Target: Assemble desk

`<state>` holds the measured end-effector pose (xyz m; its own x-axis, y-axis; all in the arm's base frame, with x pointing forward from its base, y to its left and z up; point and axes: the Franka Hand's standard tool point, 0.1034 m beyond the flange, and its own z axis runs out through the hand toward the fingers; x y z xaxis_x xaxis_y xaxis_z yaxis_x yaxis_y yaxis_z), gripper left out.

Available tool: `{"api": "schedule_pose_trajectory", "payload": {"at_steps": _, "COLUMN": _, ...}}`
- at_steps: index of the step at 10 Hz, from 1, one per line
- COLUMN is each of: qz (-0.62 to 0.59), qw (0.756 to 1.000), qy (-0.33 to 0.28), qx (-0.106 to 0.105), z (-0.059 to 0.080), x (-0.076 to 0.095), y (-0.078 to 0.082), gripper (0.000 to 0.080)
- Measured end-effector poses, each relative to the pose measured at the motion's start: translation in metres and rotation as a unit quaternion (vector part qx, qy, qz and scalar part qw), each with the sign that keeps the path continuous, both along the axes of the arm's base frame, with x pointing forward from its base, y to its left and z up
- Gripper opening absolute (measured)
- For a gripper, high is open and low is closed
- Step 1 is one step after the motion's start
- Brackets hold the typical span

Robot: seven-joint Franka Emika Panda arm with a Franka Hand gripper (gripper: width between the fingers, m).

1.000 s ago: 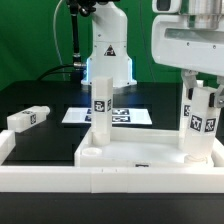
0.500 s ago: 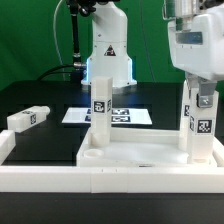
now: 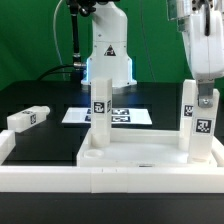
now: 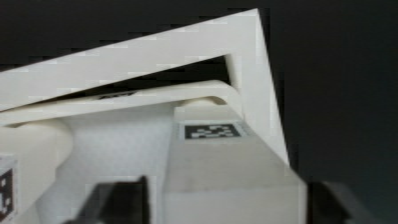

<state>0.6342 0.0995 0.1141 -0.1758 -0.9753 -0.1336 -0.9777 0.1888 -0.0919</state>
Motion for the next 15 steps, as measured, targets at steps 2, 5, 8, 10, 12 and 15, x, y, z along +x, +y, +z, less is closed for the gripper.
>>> {"api": "schedule_pose_trajectory", "payload": {"at_steps": 2, "qz": 0.044, "qw": 0.999, "qy": 0.012, "qx": -0.006, "z": 0.0032, "x": 0.0060, "y": 0.0047, "gripper": 0.0628}}
{"api": "schedule_pose_trajectory", "payload": {"at_steps": 5, "qz": 0.140, "qw": 0.990, "qy": -0.002, "qx": -0.017, "z": 0.0022, "x": 0.0065, "y": 0.0038, "gripper": 0.0649}}
{"api": "schedule_pose_trajectory", "payload": {"at_steps": 8, "qz": 0.288, "qw": 0.957, "qy": 0.004, "qx": -0.034, "z": 0.0028, "x": 0.0059, "y": 0.0035, "gripper": 0.0649}}
{"api": "schedule_pose_trajectory", "payload": {"at_steps": 10, "qz": 0.384, "qw": 0.922, "qy": -0.003, "qx": -0.051, "z": 0.0016, "x": 0.0069, "y": 0.0022, "gripper": 0.0649}}
{"api": "schedule_pose_trajectory", "payload": {"at_steps": 12, "qz": 0.460, "qw": 0.886, "qy": -0.007, "qx": -0.063, "z": 0.0008, "x": 0.0084, "y": 0.0016, "gripper": 0.0649}}
{"api": "schedule_pose_trajectory", "payload": {"at_steps": 15, "qz": 0.548, "qw": 0.833, "qy": -0.011, "qx": -0.073, "z": 0.0003, "x": 0.0078, "y": 0.0021, "gripper": 0.0649}}
